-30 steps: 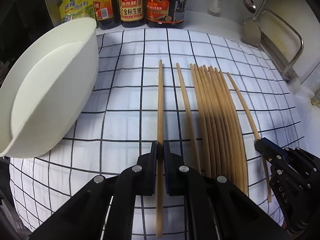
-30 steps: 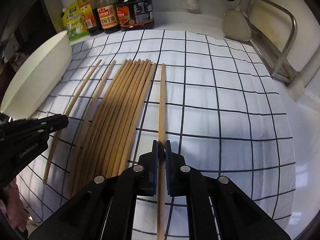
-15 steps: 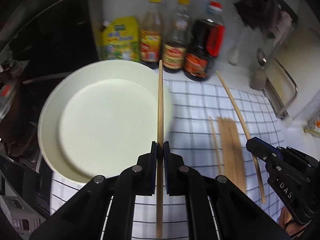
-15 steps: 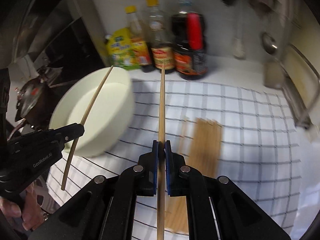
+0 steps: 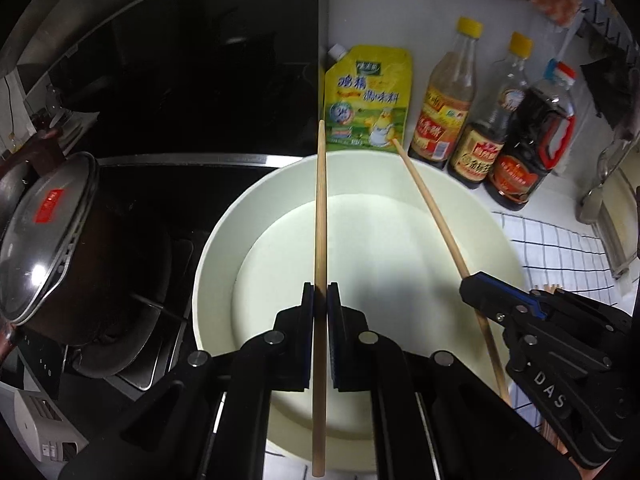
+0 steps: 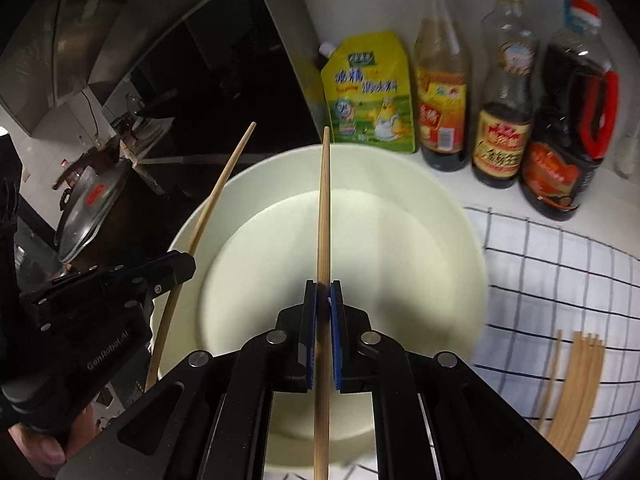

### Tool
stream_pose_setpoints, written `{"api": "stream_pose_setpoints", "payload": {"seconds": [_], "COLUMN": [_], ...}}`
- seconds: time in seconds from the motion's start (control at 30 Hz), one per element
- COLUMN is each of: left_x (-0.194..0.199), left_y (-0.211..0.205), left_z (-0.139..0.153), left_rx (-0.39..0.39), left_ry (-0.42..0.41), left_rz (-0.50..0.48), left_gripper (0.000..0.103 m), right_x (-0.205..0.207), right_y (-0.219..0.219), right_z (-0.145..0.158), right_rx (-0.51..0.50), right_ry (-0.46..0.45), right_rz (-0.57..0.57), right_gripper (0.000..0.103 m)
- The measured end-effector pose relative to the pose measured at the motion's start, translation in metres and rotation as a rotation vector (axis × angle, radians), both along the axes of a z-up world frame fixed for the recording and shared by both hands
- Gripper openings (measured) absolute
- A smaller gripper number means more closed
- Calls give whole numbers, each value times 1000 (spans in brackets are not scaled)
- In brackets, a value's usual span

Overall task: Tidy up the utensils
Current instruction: 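Carry the left tool's chopstick over the white bowl while the right tool carries its own, then open the left tool to drop its chopstick in the bowl while the right tool opens too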

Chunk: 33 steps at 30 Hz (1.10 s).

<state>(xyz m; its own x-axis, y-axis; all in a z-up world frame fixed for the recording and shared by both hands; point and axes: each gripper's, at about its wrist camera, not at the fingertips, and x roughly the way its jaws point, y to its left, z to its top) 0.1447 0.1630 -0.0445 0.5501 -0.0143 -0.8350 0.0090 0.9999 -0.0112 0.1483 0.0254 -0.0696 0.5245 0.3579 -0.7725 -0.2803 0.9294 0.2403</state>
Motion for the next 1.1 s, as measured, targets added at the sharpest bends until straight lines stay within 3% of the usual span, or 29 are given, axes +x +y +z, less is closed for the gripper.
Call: {"api": "stream_pose_setpoints", "payload": {"seconds": [0.3,0.57,0.63,0.7,0.73,1.1], "left_x": [19,22,20,17,16,-15], "left_y": [4,4,8,12,13,20], "left_z": [-42,-53,-48,-43,-40,-3], "left_rx": [-12,-16,-23,-24,-20,-14], "left_ry": [98,119,108,96,82,12], "left_rz": [-31,-23,-3,23,34,58], "left_gripper": [8,9,22,60,68,73], "right_x": [22,20,17,14,11,-25], "right_y": [15,8,6,4,2,-23], "right_z": [-45,-51,-45,-38,-34,-3], "right_rx": [-39,-70,-74,-80,-83,-69], "right_ry": [101,114,88,57,43,7], "right_rz": [-52,-83,-91,-94,-97,-105], "right_gripper": [7,8,23,26,26,27]}}
